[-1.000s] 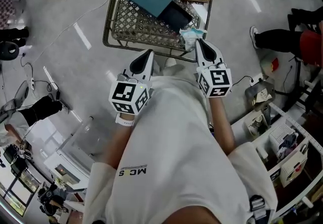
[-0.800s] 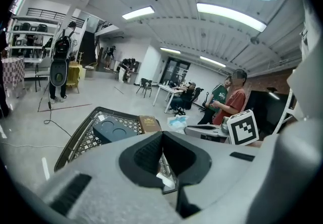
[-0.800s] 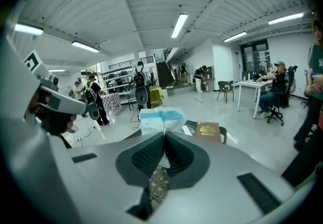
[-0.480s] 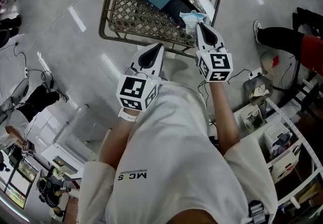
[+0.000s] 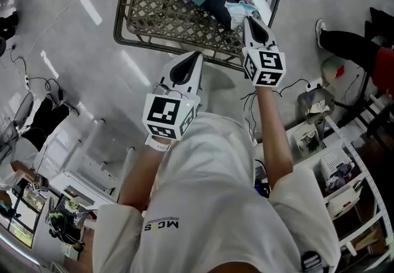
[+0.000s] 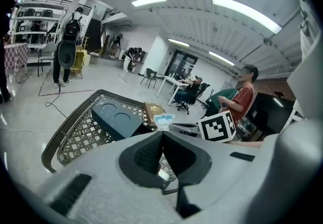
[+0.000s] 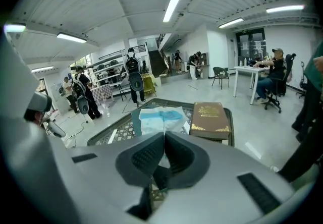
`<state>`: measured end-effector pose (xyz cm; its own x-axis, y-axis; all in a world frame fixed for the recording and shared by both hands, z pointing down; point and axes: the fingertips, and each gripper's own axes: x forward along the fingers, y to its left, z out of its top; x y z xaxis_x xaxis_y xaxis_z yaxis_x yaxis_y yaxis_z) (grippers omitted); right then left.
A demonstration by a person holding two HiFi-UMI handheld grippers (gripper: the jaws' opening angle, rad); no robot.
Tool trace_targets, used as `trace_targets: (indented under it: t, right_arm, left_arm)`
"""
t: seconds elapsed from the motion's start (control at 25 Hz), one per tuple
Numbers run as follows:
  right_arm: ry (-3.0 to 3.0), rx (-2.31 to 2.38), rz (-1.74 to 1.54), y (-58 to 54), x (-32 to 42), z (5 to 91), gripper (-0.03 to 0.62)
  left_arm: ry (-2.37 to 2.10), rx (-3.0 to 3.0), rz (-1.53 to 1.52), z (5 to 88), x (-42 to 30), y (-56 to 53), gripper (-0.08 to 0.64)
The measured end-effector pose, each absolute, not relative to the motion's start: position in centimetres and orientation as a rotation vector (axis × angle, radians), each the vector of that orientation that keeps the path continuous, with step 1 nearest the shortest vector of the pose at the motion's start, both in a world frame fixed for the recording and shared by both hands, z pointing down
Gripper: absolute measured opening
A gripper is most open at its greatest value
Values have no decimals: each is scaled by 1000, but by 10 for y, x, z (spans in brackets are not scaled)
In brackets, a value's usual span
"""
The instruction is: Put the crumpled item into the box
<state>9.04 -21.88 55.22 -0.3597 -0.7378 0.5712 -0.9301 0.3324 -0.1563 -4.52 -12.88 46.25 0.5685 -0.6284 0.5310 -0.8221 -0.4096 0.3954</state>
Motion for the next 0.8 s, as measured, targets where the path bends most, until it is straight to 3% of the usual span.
trace_targets:
  t: [0.8]
  right_arm:
    - [-2050, 1373, 840, -231, 91, 666, 18]
  left_arm:
    - [-1135, 2102, 422, 516, -33, -145, 25]
